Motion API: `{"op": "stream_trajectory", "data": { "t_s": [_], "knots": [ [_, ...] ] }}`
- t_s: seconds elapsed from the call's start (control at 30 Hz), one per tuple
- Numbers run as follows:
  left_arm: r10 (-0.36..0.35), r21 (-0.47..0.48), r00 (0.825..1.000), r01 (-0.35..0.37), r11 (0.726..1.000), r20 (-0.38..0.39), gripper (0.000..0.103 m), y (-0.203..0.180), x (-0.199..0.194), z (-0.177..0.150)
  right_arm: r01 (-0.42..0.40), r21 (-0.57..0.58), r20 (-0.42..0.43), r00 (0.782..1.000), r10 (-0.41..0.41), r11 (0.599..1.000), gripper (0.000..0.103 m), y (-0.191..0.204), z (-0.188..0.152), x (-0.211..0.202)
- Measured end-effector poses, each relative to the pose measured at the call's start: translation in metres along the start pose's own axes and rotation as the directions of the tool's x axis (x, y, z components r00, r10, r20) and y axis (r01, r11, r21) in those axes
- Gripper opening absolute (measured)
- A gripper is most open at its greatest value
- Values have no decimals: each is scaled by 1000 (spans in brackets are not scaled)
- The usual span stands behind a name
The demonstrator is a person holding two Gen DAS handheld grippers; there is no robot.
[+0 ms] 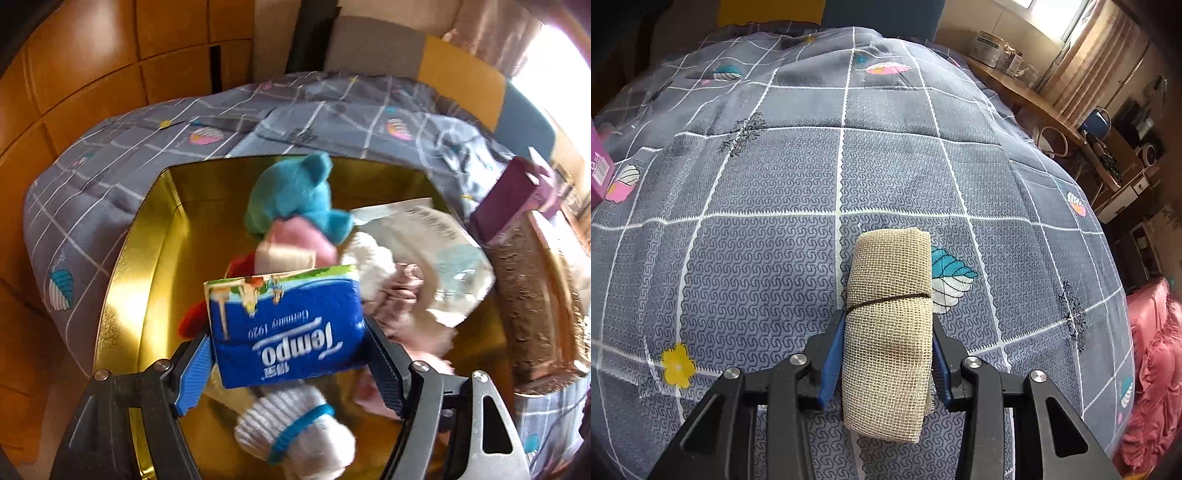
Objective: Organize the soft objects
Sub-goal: 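Carry the Tempo tissue pack into the gold tray and open the left gripper, then carry the beige bandage roll into the gold tray and open the right gripper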
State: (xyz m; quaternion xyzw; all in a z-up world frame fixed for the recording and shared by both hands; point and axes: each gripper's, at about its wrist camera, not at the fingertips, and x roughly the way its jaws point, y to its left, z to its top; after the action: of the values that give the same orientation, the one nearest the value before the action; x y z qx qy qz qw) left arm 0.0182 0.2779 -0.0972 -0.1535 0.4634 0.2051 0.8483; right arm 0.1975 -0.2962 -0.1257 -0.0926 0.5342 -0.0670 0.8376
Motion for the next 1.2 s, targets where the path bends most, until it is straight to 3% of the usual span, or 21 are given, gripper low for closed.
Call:
{"op": "stream_trajectory", "data": {
  "t_s": [0.23, 0.63, 1.2],
  "knots": [
    [1, 8, 1000, -1, 1000, 24, 77, 2, -4, -10, 1, -2, 1, 1000, -1, 1000, 42, 0, 0, 0],
    [32, 70, 987, -44, 997, 159, 78, -17, -53, -16, 4, -5, 3, 1000, -4, 1000, 42, -1, 0, -1],
    [-42, 164, 969, 2, 986, 242, 78, -43, -94, -28, -22, 32, -6, 1000, 22, 999, 41, -10, 4, 2]
  ]
}}
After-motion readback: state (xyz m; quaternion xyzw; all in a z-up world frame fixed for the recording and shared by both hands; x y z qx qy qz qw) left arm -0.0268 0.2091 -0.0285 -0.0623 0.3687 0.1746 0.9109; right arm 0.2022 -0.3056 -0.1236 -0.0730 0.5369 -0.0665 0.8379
